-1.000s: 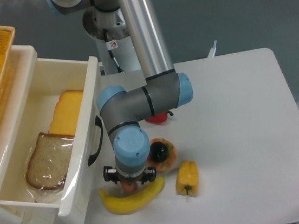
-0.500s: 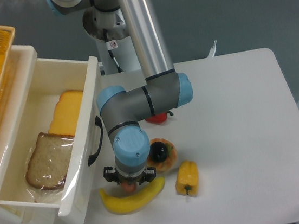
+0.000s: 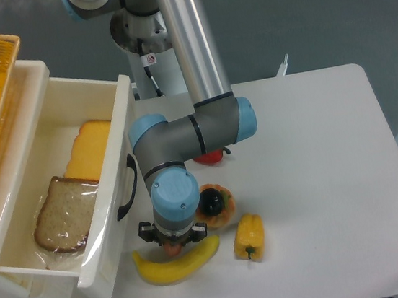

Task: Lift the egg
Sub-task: 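Lift the gripped egg up off the table, then carry the held egg up and over the cracker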

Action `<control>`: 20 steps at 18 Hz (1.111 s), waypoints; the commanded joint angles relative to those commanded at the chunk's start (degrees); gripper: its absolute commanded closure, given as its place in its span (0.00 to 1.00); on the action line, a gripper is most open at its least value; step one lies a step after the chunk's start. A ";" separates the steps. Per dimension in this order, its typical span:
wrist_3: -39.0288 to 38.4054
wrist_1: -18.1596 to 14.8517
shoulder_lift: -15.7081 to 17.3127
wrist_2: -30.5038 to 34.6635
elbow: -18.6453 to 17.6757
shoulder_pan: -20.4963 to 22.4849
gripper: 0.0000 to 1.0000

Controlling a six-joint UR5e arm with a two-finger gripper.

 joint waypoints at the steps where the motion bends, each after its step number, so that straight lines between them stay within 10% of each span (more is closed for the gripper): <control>1: 0.09 0.00 0.00 0.00 0.09 0.00 0.51; 20: 20.47 -0.26 5.26 -0.17 2.20 3.69 0.57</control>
